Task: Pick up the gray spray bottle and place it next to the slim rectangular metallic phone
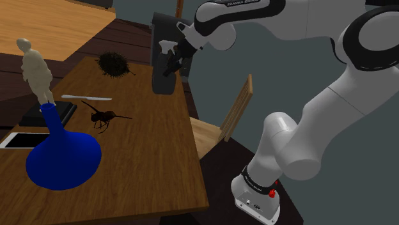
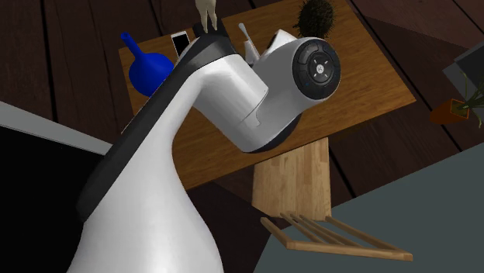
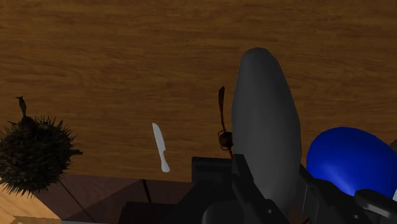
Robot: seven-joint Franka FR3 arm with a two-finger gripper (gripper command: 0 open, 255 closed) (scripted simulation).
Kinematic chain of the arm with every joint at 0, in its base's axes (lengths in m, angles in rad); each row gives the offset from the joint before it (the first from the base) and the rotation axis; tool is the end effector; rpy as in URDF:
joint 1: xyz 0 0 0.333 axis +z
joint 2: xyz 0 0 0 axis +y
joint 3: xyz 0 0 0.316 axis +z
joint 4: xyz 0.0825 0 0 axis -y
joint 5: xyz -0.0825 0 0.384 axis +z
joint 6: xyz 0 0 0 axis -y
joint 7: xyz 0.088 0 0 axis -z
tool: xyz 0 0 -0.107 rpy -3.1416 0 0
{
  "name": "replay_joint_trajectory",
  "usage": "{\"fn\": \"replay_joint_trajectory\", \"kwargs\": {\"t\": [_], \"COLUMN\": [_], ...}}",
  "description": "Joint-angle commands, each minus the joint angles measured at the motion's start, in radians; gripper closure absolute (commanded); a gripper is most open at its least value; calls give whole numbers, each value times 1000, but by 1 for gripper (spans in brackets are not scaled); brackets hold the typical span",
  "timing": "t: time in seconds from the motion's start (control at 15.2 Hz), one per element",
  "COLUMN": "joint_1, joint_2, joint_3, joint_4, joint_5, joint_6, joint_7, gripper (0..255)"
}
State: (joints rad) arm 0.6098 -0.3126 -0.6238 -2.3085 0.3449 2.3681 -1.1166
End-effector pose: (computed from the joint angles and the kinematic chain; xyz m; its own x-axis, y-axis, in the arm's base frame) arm 0.4956 -0.0181 0.4796 0.5429 0.6627 0.5159 0.7739 -0.6334 -0.0008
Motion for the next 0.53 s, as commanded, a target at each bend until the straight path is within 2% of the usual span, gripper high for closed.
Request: {"fn": "replay_joint_trajectory", "kwargs": {"t": [0.0, 0.46], "joint_1": [-7, -22], "joint_2": [-12, -36], "joint_3": [8, 31], "joint_4": [15, 83], "joint_5": [-16, -54], "joint_6": [-23, -106], "joint_7": [19, 73], "gripper": [255, 255]}}
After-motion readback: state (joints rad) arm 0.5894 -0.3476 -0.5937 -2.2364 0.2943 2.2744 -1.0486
